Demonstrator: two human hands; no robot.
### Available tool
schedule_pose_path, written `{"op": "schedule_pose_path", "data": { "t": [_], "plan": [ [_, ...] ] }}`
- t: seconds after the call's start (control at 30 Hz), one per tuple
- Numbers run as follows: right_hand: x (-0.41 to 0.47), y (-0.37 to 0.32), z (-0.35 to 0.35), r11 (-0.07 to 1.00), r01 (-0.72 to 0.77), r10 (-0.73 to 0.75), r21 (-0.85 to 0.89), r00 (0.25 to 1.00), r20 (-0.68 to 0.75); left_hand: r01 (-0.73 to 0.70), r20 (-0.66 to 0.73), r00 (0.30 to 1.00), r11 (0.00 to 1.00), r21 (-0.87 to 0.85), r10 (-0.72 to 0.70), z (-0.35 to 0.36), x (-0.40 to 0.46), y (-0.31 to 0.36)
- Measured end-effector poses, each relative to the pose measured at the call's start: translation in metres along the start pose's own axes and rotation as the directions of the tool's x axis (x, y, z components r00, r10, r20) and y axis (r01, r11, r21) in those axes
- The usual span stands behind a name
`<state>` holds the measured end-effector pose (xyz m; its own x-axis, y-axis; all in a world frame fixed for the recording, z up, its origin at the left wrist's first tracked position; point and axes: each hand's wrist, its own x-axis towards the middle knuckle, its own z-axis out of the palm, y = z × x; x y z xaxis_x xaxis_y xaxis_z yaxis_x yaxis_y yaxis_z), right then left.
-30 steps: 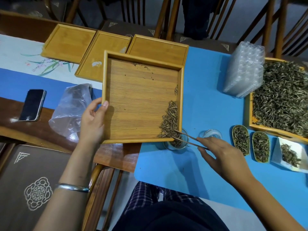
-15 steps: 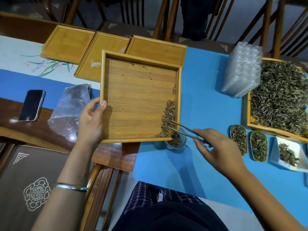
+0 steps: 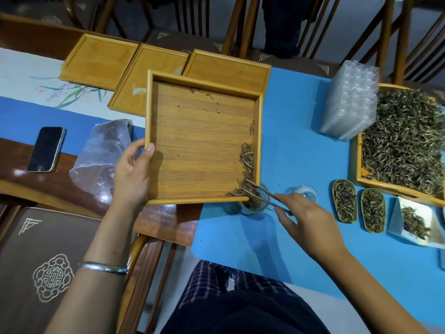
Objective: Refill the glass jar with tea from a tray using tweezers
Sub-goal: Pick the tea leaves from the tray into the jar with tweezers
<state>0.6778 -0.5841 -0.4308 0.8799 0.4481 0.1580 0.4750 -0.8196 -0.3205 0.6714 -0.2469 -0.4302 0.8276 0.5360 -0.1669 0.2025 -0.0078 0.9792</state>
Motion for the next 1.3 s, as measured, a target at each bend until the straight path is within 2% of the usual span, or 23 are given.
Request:
{"op": "schedule_pose_path", "data": {
  "t": [0.23,0.33,0.67,0.9,1.17,1.3],
  "plan": [
    [-0.005,0.002,-0.015,0.993,0.07,-0.074,-0.098,0.997,-0.037,0.0,0.002,1.0,1.0,0.013,0.0,0.001,-0.001,0.002],
    [0.006,-0.01,-0.017,0.992,0.099,-0.105,-0.076,0.992,-0.069,0.001,0.015,1.0,1.0,0.019,-0.001,0.001,-0.001,0.003],
    [0.048,-0.032,-0.004,0.943,0.333,-0.333,0.027,0.936,0.113,0.005,0.022,1.0,1.0,0.006,-0.005,0.002,-0.002,0.006],
    [0.051,-0.006,-0.017,0.952,0.305,-0.303,0.016,0.937,0.175,0.006,0.027,1.0,1.0,-0.01,-0.006,0.001,-0.002,0.005],
    [0.053,0.026,-0.036,0.96,0.271,-0.232,-0.073,0.913,0.336,0.007,0.025,1.0,1.0,-0.004,-0.006,0.002,0.0,0.005],
    [0.051,0.024,-0.041,0.97,0.237,-0.211,-0.049,0.927,0.31,0.002,0.028,1.0,1.0,0.007,-0.002,0.002,0.0,0.004]
  ]
}}
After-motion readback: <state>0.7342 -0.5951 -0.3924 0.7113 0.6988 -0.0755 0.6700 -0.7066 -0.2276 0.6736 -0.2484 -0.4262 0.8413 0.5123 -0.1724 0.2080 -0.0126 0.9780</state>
